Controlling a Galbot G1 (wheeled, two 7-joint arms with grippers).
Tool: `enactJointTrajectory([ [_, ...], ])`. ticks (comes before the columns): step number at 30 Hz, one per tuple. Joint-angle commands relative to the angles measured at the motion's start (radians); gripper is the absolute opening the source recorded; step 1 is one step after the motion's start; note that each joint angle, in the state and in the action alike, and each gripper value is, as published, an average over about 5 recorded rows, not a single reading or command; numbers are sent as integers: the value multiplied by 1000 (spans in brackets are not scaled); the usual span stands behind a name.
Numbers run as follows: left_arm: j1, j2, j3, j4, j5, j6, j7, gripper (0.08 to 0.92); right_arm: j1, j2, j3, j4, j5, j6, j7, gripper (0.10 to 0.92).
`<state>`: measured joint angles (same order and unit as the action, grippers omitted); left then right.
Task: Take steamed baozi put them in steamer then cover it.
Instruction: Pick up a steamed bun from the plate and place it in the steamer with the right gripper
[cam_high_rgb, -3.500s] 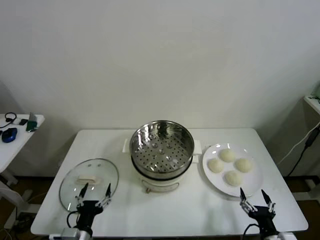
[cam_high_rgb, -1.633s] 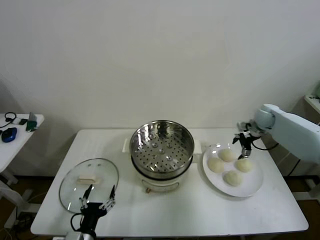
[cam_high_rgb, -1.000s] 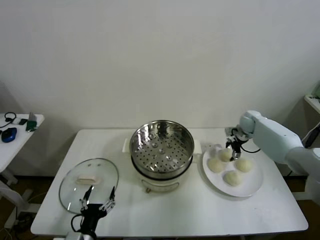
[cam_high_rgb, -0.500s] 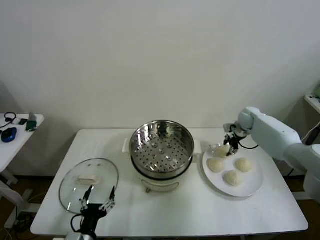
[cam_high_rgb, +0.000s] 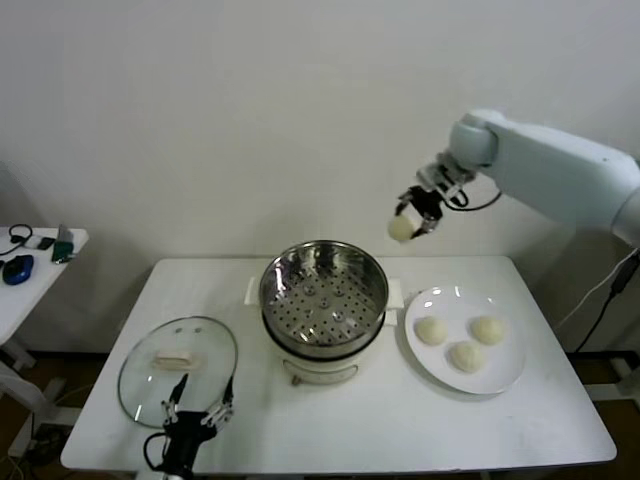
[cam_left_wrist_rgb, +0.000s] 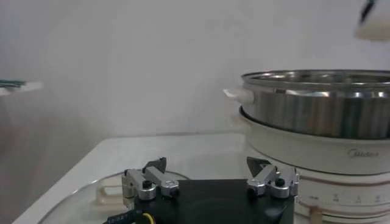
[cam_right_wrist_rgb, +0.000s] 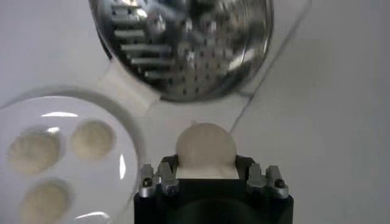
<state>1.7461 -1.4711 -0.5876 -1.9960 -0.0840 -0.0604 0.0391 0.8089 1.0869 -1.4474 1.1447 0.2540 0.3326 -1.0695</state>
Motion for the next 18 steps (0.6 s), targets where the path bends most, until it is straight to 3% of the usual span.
enactJointTrajectory([
  [1,3,1,1,-3,1,-3,0,823,150,110,-98,216,-34,187,21,636],
  [9,11,2,1,-6,0,-16,-2,823,-124,211,-28,25,-342,269,89,636],
  [18,14,3,10,-4,0,-19,-2,823,-337,285,83,-219,-517,312,138,636],
])
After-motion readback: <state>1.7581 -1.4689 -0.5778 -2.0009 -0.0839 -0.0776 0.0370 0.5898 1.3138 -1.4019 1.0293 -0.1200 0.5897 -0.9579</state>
